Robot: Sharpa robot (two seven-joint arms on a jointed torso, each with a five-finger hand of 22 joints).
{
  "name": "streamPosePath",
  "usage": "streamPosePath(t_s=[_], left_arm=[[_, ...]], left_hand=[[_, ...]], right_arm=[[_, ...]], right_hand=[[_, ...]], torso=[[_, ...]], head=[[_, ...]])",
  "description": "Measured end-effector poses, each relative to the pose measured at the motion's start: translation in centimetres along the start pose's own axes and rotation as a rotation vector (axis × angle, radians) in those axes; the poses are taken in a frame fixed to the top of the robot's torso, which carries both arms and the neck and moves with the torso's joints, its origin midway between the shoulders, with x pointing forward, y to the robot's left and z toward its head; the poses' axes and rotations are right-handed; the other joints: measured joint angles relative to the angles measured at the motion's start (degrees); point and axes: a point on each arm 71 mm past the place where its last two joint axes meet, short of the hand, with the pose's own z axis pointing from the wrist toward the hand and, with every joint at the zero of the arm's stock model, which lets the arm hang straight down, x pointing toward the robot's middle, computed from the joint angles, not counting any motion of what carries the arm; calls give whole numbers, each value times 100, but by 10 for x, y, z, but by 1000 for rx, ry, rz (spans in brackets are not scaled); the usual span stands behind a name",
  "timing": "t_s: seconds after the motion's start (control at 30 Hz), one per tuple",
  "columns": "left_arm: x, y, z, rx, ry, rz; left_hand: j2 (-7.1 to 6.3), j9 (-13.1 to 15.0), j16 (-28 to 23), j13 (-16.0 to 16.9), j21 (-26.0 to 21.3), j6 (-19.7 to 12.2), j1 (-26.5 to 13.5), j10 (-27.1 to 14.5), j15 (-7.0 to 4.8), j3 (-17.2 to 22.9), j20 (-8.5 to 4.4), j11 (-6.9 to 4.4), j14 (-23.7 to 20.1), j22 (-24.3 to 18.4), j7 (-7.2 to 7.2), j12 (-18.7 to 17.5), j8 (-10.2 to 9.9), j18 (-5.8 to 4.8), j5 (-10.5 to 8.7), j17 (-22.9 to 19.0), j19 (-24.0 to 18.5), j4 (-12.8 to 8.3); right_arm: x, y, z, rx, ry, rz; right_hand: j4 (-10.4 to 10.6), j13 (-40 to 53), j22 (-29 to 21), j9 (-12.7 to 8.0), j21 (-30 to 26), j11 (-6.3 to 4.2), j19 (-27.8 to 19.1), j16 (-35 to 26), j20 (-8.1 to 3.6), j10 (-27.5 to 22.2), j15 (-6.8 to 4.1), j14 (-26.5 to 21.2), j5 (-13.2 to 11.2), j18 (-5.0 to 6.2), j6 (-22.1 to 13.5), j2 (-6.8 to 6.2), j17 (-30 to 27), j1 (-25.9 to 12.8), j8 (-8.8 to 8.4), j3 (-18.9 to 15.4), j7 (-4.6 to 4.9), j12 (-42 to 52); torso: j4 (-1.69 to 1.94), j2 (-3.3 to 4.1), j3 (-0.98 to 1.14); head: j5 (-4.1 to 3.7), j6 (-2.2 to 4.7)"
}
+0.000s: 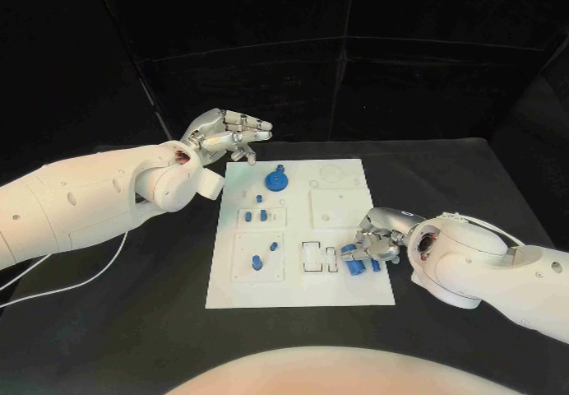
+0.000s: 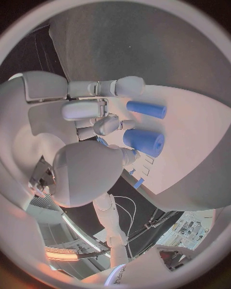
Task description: Assemble the parts on the task board
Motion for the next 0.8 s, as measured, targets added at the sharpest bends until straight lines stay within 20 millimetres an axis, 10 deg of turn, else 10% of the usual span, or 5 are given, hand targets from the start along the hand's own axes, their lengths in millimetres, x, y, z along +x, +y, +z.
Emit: streamPosePath(t_s=[0.37, 0.8], left_arm=[[0, 0, 0, -5, 3, -1], [0, 1, 0, -10, 7, -3]], left_hand=[[0, 0, -1, 0, 0, 0, 0, 0, 0, 0, 0, 0, 0, 0, 0, 0, 0, 0, 0, -1, 0, 0], [23, 0, -1, 0, 0, -21, 23, -20, 0, 0, 0, 21, 0, -5, 21, 0, 0, 0, 0, -7, 0, 0]], right_arm=[[4, 11, 4, -25, 3, -26], [6, 17, 4, -26, -38, -4]], right_hand=[[-16, 99, 3, 51, 0, -22, 0, 0, 0, 59, 0, 0, -3, 0, -9, -16, -1, 66, 70, -16, -30, 67], [-123, 328, 74, 214, 46, -91, 20, 0, -63, 175, -82, 1, 1174, 1, 66, 226, -1, 534, 268, 27, -123, 139]], torso=[[-1, -7, -2], [-1, -2, -3]], head=[[-10, -17], [-11, -25]])
